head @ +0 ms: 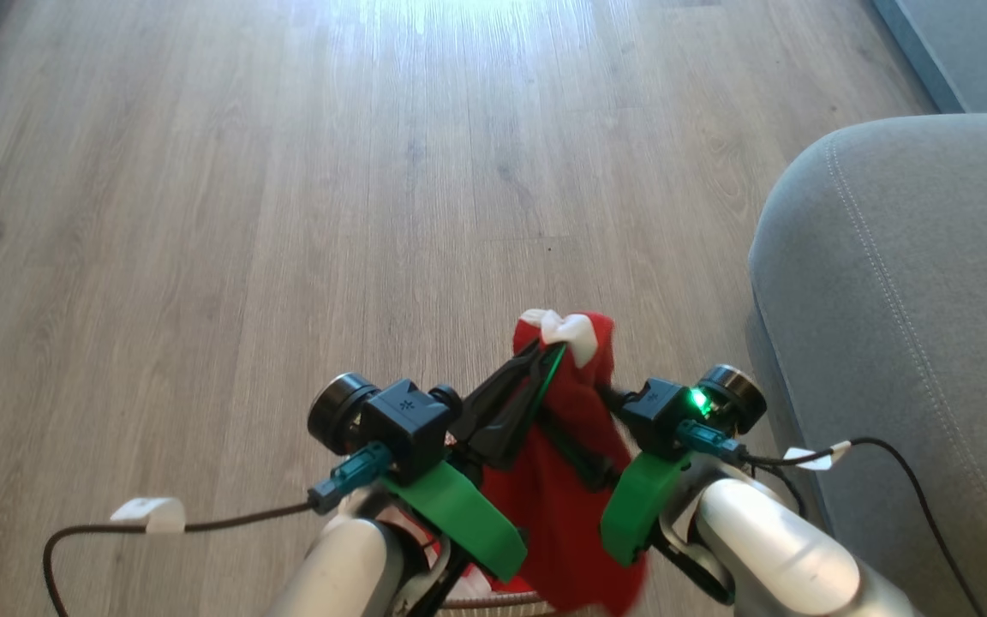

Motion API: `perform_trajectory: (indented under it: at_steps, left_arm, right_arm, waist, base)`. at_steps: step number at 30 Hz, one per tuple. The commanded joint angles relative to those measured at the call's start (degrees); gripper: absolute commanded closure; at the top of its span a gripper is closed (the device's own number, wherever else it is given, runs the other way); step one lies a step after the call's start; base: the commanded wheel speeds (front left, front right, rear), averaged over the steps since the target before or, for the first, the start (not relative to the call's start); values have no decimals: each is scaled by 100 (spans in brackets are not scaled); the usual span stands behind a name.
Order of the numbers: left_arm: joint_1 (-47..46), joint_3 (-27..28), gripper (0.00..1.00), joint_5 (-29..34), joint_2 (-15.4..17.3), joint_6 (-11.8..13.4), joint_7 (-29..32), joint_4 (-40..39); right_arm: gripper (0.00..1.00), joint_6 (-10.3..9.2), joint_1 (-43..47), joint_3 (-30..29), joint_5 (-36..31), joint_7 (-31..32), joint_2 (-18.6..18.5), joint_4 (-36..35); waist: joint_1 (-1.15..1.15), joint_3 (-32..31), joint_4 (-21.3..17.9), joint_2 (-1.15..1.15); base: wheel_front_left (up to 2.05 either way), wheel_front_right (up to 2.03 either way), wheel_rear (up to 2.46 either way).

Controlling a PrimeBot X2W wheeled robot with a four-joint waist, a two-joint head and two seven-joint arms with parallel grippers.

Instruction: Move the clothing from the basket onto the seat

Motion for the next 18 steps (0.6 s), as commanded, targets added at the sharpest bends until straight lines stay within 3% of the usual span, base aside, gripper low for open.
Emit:
perform_trajectory:
  at_steps: [1, 2, 3, 5, 6, 7, 8, 18]
  left_arm:
    - [-203, 150, 100, -47, 18, 59, 18, -303]
    - [-193, 144, 100, -70, 18, 83, 31, -344]
    - [-181, 152, 92, -100, 18, 107, 37, -361]
    - [-172, 181, 59, -85, 43, 153, 30, -339]
    - [-154, 198, 51, -98, 50, 170, 19, -313]
    - [-138, 216, 15, -108, 57, 185, -3, -291]
    - [-122, 234, 0, -118, 62, 196, -40, -263]
    - [-62, 242, 0, -107, 130, 151, -631, 759]
  right_arm:
    - [100, -1, -203, 81, 165, -54, 30, -145]
    - [100, -1, -214, 76, 244, -54, 21, -160]
    - [100, -1, -223, 53, 284, -54, 9, -178]
    - [100, -1, -233, 33, 322, -54, -20, -215]
    - [100, -1, -235, 18, 335, -54, -38, -234]
    - [100, -1, -240, -8, 342, -54, -59, -249]
    - [100, -1, -245, -47, 350, -54, -78, -272]
    - [100, -1, -201, -631, 299, -54, -395, -643]
  waist:
    - [0, -8, 12, 0]
    - [0, -6, 9, 0]
    - [0, 0, 5, 0]
    - [0, 12, -19, 0]
    - [0, 17, -39, 0]
    - [0, 27, -68, 0]
    - [0, 39, -98, 0]
    - [0, 250, -949, 0]
  base:
    - [0, 0, 0]
    - [0, 0, 0]
    - [0, 0, 0]
    - [0, 0, 0]
    - [0, 0, 0]
    - [0, 0, 0]
    - [0, 0, 0]
    - [0, 0, 0]
